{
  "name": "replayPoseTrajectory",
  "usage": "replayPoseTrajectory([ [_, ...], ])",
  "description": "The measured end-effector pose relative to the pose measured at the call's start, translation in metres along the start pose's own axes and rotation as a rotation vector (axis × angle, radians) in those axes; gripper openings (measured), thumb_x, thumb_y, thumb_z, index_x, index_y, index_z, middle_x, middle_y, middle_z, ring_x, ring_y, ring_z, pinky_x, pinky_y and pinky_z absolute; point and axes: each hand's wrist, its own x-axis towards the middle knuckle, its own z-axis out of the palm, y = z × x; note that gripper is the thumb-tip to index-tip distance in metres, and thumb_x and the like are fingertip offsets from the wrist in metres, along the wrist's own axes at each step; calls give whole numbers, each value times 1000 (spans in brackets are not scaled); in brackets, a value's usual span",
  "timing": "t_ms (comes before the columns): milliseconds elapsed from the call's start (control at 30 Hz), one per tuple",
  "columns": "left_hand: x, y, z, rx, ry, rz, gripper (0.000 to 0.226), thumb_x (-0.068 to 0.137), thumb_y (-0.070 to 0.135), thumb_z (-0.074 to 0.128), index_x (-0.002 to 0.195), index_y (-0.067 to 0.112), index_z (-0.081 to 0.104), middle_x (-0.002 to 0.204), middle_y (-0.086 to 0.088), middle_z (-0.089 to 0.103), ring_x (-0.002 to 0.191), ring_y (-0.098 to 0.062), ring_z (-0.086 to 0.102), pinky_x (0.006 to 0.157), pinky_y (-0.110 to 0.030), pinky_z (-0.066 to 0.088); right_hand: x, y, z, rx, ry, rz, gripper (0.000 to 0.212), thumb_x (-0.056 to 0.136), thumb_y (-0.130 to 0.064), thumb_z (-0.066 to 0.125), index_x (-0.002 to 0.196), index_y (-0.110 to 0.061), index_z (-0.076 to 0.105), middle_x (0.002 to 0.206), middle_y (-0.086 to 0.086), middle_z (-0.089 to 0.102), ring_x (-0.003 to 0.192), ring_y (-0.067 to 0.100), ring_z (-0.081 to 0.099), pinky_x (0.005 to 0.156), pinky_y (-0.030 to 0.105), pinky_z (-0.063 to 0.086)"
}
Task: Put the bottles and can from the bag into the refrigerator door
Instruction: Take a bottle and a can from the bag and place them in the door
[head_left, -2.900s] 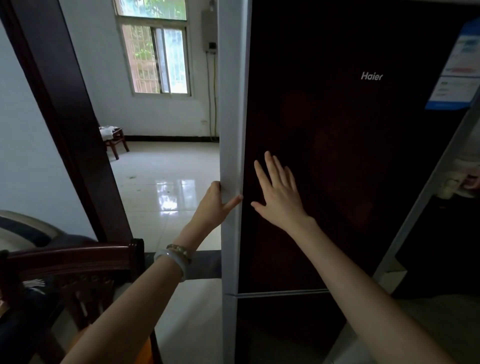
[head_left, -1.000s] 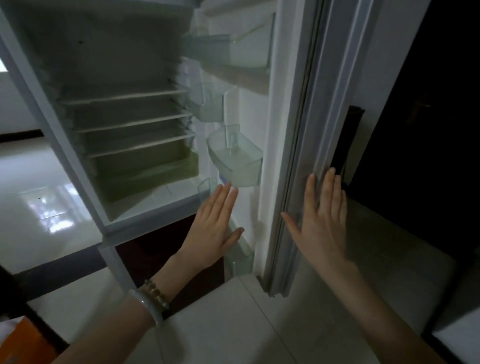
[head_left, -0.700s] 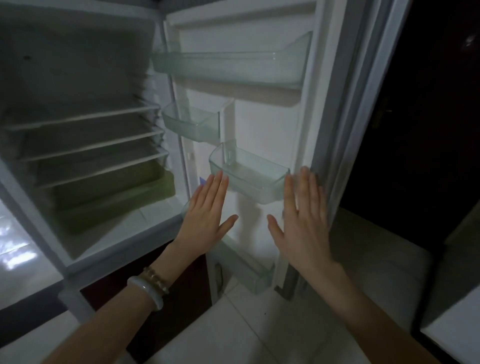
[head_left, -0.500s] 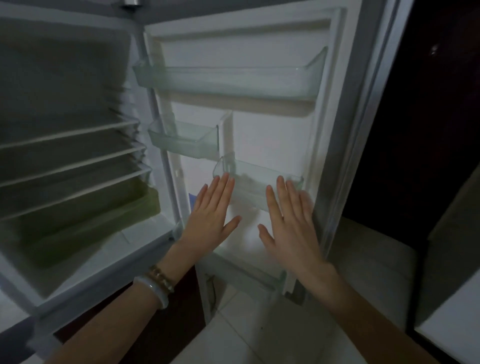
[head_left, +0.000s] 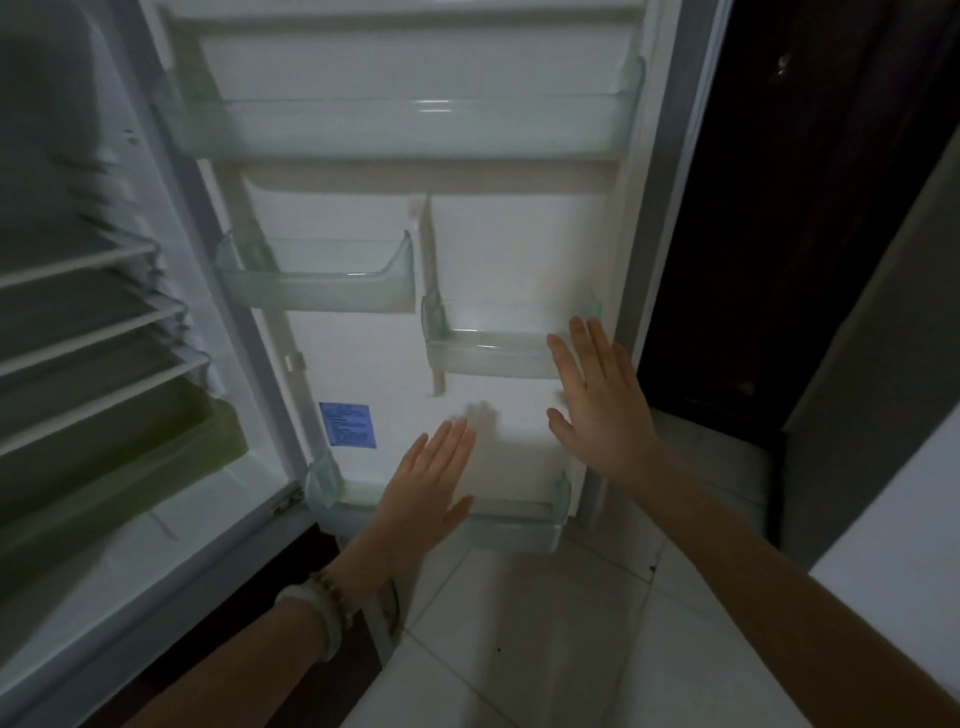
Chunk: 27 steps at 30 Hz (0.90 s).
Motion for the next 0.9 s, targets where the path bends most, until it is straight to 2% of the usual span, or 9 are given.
replayPoseTrajectory([
  [67,-2,-3,26,-27,-131,-26,80,80,45,42,147,6,20,149,-14,33,137,-26,26,112,-41,19,9,12,7,10,-10,-7,87,66,-18,76,138,-4,30,146,27,30,135,43,25,103,59,27],
  [167,-5,-5,61,-80,-296,-71,86,82,47,40,149,11,1,143,-12,44,134,-25,30,112,-38,9,21,27,16,33,-37,-22,88,67,-14,75,140,-4,28,148,26,26,137,42,21,106,57,24],
  [233,-6,-5,81,-115,-412,-125,81,81,45,37,149,9,12,135,-12,54,129,-26,42,110,-38,7,30,36,23,47,-44,-38,89,67,-11,74,142,-4,26,149,26,23,138,41,18,108,56,23],
  [300,-7,-6,99,-94,-474,-158,68,77,44,35,135,7,34,126,-11,61,117,-26,58,108,-40,10,37,45,30,56,-38,-56,90,65,-9,74,141,-4,26,149,26,23,138,41,19,107,55,24],
  [400,-3,-4,107,-79,-489,-220,65,76,47,33,124,8,52,117,-8,67,105,-23,66,101,-41,36,46,55,39,71,-26,-78,91,64,-5,72,141,-5,25,149,25,23,138,40,18,108,53,22],
  [467,4,-3,110,-32,-464,-255,67,74,50,33,116,8,65,114,-6,69,102,-20,67,84,-40,53,52,63,46,83,-11,-96,91,64,-3,70,142,-6,23,150,24,21,139,38,15,109,50,19],
  [600,14,3,117,31,-471,-284,72,71,53,34,114,5,67,116,-7,68,103,-21,66,79,-44,55,65,76,57,110,-10,-118,93,64,-2,68,144,-7,20,152,22,18,141,36,11,109,46,11],
  [767,26,9,126,36,-427,-315,84,51,57,74,116,5,65,119,-9,66,106,-22,65,80,-42,55,83,90,70,162,-19,-156,91,68,-2,64,145,-9,16,154,19,12,142,32,4,110,43,5],
  [900,30,11,126,16,-396,-339,99,43,53,82,125,7,53,121,-9,65,107,-24,65,80,-43,55,99,101,79,168,-43,-175,94,67,-3,65,146,-9,15,154,20,13,142,33,6,110,43,6],
])
